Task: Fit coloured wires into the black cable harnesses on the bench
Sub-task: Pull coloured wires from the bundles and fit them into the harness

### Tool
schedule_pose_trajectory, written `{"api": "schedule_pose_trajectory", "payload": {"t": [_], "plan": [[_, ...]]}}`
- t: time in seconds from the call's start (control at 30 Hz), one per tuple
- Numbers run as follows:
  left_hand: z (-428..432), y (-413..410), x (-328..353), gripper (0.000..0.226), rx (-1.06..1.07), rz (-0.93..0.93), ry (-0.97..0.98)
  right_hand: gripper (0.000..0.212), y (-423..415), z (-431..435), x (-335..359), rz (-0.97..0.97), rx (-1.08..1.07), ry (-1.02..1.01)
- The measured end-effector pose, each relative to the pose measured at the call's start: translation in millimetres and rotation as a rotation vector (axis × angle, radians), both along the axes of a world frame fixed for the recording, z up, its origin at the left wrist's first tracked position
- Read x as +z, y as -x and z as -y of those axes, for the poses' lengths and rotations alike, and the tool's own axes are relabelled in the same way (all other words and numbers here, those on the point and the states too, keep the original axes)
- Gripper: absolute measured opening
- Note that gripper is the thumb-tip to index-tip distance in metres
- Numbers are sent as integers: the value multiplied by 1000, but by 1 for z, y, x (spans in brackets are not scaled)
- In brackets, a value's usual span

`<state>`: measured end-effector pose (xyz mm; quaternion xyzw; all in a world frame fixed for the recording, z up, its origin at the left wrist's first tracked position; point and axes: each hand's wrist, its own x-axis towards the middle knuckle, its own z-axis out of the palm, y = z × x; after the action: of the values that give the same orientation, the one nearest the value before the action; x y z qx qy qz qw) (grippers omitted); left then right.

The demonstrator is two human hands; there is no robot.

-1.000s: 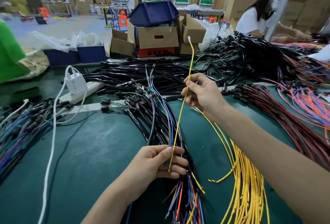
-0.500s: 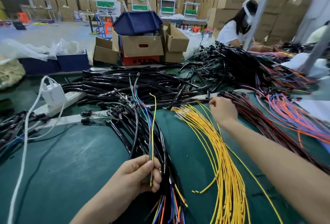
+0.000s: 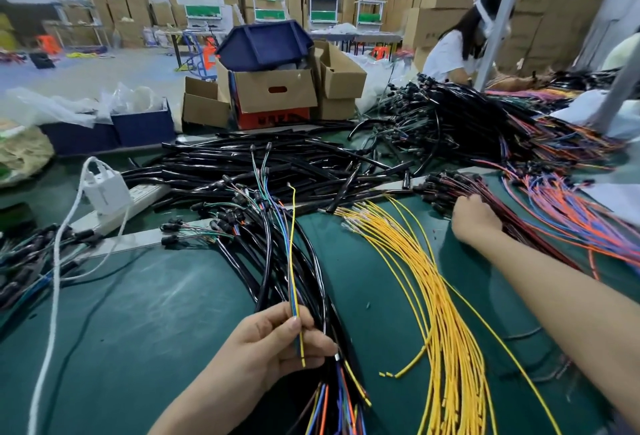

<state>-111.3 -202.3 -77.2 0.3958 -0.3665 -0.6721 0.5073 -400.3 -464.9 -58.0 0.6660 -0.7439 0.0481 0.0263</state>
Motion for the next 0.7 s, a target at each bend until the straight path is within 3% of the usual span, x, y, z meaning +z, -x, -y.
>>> {"api": "schedule_pose_trajectory", "payload": {"t": [0.17, 0.33, 0.4, 0.47, 0.57, 0.7], "plan": [[1, 2, 2, 13, -17, -6, -1, 23, -2, -2, 8, -61, 55, 60], [-1, 4, 5, 16, -10, -35, 13, 29, -27, 0, 58, 159, 75, 69], [-1, 4, 4, 17, -7, -32, 10, 30, -39, -6, 87, 231, 191, 233], [-1, 3, 4, 16, -2, -33, 12, 30, -50, -18, 121, 360, 368, 539], [-1, 2, 3, 14, 4, -31, 14, 22, -69, -47, 173, 762, 591, 913], [-1, 3, 3, 13, 10, -30, 2, 23, -89, -77, 199, 1476, 647, 865]]}}
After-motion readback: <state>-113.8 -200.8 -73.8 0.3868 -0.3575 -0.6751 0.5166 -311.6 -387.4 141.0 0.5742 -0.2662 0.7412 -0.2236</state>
